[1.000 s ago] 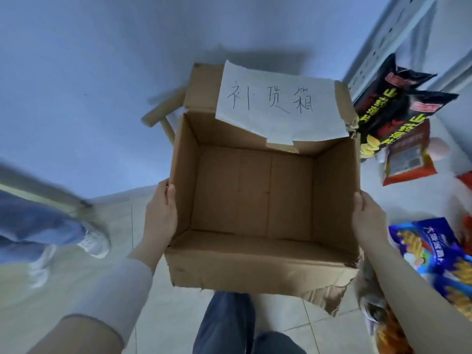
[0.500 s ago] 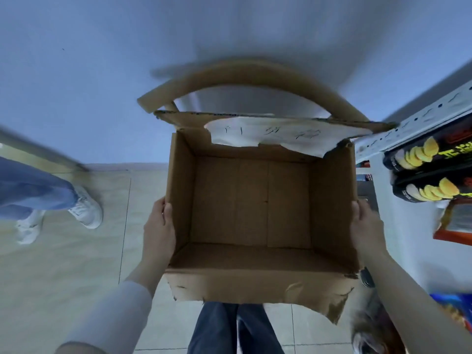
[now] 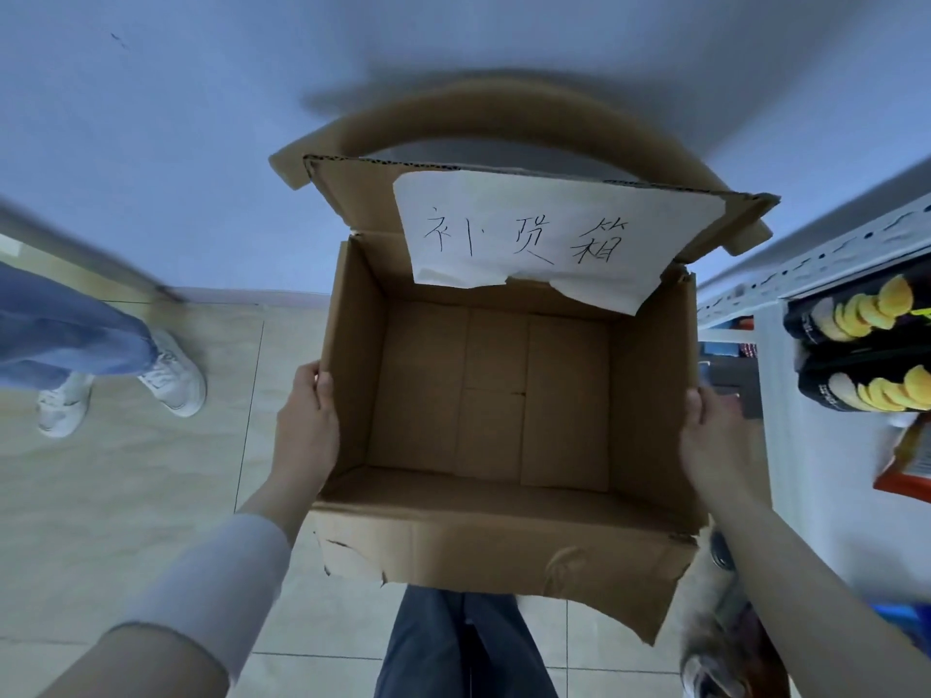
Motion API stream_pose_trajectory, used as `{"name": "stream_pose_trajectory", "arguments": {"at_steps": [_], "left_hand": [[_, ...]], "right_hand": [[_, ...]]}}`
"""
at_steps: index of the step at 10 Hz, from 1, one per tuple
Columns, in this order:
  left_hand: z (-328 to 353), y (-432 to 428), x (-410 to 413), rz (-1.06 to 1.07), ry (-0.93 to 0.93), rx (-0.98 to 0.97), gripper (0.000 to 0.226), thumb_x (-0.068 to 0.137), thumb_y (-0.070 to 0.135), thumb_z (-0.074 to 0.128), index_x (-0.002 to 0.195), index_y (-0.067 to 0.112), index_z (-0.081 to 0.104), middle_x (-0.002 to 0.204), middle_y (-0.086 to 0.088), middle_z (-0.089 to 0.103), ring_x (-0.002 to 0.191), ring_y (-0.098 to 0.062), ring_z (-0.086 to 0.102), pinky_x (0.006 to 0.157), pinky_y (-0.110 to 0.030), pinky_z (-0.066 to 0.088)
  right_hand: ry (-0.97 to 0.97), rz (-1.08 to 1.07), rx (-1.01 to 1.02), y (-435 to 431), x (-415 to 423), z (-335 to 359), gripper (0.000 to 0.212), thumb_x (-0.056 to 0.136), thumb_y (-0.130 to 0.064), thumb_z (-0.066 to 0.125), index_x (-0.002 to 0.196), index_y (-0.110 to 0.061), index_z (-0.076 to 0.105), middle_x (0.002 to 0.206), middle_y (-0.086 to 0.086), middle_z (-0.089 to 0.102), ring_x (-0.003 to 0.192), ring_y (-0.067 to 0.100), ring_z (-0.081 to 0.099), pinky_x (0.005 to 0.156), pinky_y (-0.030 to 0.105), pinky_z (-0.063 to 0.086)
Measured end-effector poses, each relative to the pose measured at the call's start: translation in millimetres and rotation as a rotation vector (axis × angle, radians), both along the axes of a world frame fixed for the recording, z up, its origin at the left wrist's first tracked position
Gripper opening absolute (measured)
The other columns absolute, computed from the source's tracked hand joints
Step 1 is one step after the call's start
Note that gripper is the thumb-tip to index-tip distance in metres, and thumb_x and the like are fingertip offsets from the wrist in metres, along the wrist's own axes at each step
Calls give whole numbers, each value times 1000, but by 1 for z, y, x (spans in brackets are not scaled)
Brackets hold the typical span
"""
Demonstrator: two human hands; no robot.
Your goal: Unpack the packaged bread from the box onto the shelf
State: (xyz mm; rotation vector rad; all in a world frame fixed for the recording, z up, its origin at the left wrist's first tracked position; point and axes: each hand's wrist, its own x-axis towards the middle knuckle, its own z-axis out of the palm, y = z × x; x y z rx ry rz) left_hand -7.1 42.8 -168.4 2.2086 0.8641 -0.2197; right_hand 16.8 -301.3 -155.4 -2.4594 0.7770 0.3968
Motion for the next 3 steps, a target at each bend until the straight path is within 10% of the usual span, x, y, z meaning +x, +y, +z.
{"name": "stream_pose_trajectory", "arguments": {"at_steps": [1, 3], "left_hand": [[9, -4, 7, -44, 59, 23, 37, 100, 25, 29, 131, 7, 39, 111, -18, 56, 98, -35, 52, 78, -39, 37], [61, -29, 50, -511, -27, 373, 53, 98, 26, 34, 145, 8, 18, 155, -13, 20, 144, -27, 13, 117, -42, 8]], "right_hand": [[52, 19, -50, 4, 7, 3, 39, 101, -23, 28, 129, -3, 45, 121, 21, 57, 110, 38, 55, 89, 43, 45], [-56, 423, -336, 39, 27, 45, 56, 98, -27, 37, 146, -3, 19, 154, 18, 19, 142, 35, 17, 115, 50, 19]]}}
